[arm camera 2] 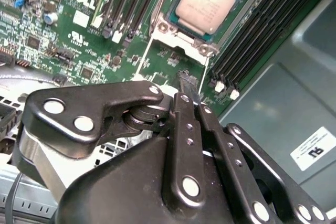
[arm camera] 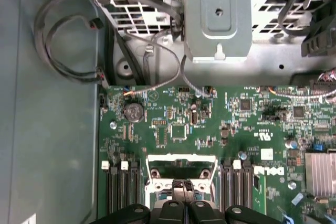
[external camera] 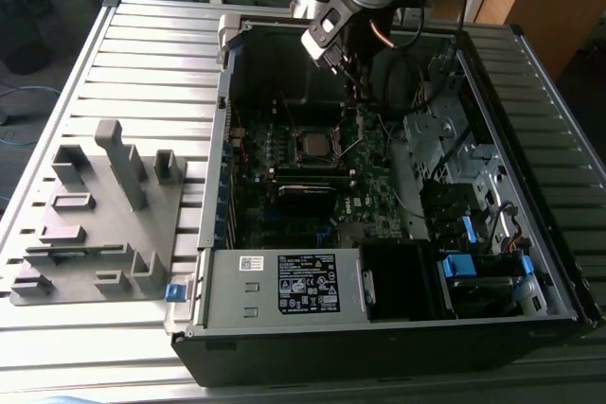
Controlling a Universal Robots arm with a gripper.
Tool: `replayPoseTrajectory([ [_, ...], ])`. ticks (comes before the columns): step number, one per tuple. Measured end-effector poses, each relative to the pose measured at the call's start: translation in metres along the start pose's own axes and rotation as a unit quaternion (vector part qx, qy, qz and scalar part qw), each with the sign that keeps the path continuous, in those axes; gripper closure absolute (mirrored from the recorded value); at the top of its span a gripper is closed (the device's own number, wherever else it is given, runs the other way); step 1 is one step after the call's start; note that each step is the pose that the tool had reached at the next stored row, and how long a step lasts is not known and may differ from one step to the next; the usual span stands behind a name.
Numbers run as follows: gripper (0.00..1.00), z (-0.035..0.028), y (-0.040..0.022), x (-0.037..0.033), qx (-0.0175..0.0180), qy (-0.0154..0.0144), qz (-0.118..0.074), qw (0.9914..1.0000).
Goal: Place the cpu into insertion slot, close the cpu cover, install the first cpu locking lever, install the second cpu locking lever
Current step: 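Close the cpu cover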
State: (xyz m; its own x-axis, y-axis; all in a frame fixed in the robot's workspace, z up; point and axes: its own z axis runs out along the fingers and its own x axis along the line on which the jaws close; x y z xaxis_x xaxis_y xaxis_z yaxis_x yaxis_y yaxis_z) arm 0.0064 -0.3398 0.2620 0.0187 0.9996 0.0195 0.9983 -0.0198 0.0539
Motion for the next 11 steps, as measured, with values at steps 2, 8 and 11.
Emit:
replayPoseTrajectory([
  [2, 0.89, 0.0001, 0.0031, 0.0001, 0.0, 0.0, 0.0, 1.0],
  [8, 0.89, 0.0007, 0.0122, 0.0003, 0.0, 0.0001, 0.0, 1.0],
  [11, 0.89, 0.0009, 0.0158, 0.0003, 0.0, 0.0, 0.0, 1.0],
])
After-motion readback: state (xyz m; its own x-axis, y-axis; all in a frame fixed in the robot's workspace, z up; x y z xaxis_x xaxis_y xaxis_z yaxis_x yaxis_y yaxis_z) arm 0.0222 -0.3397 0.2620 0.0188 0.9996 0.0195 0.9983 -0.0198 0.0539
